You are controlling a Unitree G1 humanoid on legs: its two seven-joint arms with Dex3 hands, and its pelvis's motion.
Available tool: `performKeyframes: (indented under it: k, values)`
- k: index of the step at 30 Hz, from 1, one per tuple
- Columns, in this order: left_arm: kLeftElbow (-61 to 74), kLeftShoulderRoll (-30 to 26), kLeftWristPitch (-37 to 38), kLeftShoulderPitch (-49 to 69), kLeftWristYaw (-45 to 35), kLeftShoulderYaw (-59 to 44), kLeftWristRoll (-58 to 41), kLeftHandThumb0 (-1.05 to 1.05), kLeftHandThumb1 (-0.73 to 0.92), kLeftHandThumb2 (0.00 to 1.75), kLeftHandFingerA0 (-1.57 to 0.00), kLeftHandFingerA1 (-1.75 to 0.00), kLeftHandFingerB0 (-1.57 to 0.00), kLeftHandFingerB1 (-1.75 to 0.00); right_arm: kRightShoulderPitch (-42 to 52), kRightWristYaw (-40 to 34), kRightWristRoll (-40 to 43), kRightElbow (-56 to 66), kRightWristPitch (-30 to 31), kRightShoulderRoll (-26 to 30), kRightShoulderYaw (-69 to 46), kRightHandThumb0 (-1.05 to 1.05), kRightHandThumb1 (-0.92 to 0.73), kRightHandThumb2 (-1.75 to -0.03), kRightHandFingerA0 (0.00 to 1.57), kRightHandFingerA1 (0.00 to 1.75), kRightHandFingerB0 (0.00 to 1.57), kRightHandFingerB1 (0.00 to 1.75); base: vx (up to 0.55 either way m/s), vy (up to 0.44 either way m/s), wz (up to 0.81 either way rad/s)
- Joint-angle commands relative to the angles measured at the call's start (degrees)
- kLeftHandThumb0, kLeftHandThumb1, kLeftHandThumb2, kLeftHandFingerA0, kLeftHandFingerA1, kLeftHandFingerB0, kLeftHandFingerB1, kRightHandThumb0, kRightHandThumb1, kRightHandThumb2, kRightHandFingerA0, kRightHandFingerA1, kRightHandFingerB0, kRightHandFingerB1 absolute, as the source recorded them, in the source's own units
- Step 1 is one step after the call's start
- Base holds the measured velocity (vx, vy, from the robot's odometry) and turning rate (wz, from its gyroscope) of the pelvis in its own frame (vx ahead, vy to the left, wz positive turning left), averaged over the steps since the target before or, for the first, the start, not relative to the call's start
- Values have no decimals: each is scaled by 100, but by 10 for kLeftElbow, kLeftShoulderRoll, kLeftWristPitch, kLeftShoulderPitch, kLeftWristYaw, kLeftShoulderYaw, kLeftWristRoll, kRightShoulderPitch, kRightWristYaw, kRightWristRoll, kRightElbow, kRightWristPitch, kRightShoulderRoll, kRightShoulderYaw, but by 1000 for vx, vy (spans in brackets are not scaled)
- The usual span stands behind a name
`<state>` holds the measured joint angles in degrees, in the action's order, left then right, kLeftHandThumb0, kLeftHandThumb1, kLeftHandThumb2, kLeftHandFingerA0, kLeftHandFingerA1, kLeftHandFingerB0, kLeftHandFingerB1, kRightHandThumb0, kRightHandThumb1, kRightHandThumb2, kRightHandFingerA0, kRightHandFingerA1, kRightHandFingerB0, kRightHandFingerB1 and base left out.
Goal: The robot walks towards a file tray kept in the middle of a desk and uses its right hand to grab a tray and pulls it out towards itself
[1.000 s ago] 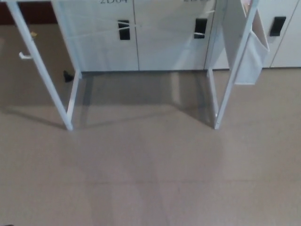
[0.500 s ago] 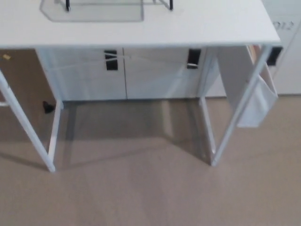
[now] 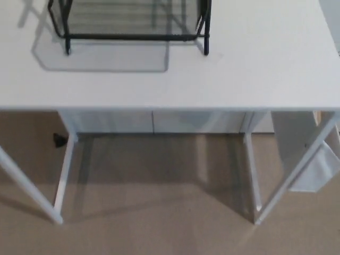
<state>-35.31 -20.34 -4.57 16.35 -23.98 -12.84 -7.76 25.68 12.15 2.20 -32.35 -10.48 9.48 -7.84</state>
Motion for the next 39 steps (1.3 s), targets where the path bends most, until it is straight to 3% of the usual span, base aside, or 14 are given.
performKeyframes:
  k: [1,4,9,10,12,13,15,18,20,21,26,27,39]
  values:
    - [4,-10,1,3,6,1,5,-31,55,56,-52,-41,-29,-33,17,-9,-4,25,-8,2,2,-54,-44,-74,64,60,29,46,299,346,-47]
    - [0,-9,1,9,6,2,4,-31,54,56,-52,-41,-29,-33,32,-9,-2,39,-1,1,3,-52,-44,-74,64,60,29,46,261,289,-27]
    - [5,-18,-13,29,3,19,18,-35,54,56,-43,-39,-28,-33,36,-5,-4,-24,-42,5,1,-57,-44,-74,61,58,30,46,212,119,4]
    - [5,-21,-15,33,-3,22,17,-35,55,56,-39,-38,-27,-32,36,-3,-3,-33,-46,6,1,-48,-52,-55,65,49,32,36,194,44,8]
    - [-6,-23,-9,34,-3,24,17,-35,55,56,-40,-38,-27,-32,43,3,1,-32,-51,5,1,-46,-53,-55,64,49,32,36,157,-6,3]
    - [-11,-23,-7,33,-3,25,17,-34,56,57,-40,-38,-27,-32,46,4,1,-30,-52,5,2,-54,-44,-73,60,58,28,46,159,-25,3]
    - [-27,-26,7,32,-12,27,14,-34,56,57,-43,-39,-26,-32,70,2,2,10,-43,1,4,-54,-43,-74,61,59,30,47,138,-67,4]
    - [-9,-30,6,47,-22,28,9,-36,55,56,-39,-38,-26,-32,74,1,1,3,-44,0,6,-57,-44,-75,61,59,28,46,169,-112,1]
    - [-12,-31,7,47,-23,29,10,-43,49,67,-33,-44,-23,-39,76,3,4,7,-42,-1,5,-55,-44,-74,60,59,27,46,126,-175,-24]
    - [-17,-30,8,45,-22,30,11,-35,56,56,-40,-38,-26,-32,72,2,2,-3,-48,0,6,-48,-53,-55,63,49,32,36,116,-167,-7]
    - [-25,-31,10,42,-23,32,13,-35,56,57,-40,-38,-26,-32,49,2,-1,-63,-76,6,4,-49,-52,-55,63,48,32,36,42,-48,-6]
    - [-25,-30,11,44,-24,33,13,-35,56,57,-39,-38,-26,-32,50,3,-1,-67,-80,6,4,-56,-44,-75,60,58,28,46,53,54,-7]
    - [-25,-35,7,47,-27,41,18,-35,56,57,-39,-38,-27,-32,75,-13,-6,-36,-68,-1,7,-54,-44,-74,61,59,29,46,86,122,1]
